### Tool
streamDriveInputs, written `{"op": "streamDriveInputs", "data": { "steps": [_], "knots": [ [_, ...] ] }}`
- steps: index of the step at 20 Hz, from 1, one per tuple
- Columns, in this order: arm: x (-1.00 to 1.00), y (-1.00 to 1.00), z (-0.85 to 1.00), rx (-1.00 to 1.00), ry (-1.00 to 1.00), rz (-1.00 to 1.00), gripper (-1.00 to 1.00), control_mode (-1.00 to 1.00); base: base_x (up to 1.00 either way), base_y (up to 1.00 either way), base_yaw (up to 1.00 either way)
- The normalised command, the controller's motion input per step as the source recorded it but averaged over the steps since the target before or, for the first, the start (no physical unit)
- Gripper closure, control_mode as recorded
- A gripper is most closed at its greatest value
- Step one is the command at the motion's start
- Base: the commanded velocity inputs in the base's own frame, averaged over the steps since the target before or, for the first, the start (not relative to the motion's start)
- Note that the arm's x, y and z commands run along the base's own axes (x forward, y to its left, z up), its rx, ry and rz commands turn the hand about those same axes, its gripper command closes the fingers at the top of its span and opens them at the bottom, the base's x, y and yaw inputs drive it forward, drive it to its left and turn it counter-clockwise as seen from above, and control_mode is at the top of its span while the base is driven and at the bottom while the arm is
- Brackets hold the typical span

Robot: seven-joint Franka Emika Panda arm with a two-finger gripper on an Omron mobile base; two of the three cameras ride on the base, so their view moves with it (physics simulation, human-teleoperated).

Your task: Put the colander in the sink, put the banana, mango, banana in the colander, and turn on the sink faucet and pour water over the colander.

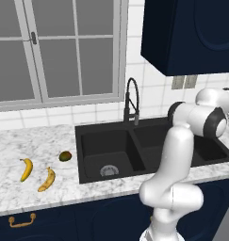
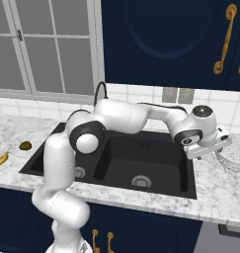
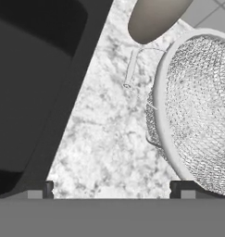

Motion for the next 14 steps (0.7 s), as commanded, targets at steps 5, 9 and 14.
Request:
{"op": "streamDriveInputs", "data": {
  "steps": [5, 9, 14],
  "knots": [
    [0.49, -0.10, -0.13, 0.00, 0.00, 0.04, -1.00, -1.00, 0.00, 0.00, 0.00],
    [0.31, -0.20, -0.21, 0.00, 0.04, 0.04, -1.00, -1.00, 0.00, 0.00, 0.00],
    [0.11, -0.14, -0.24, 0.00, 0.04, 0.03, -1.00, -1.00, 0.00, 0.00, 0.00]
  ]
}}
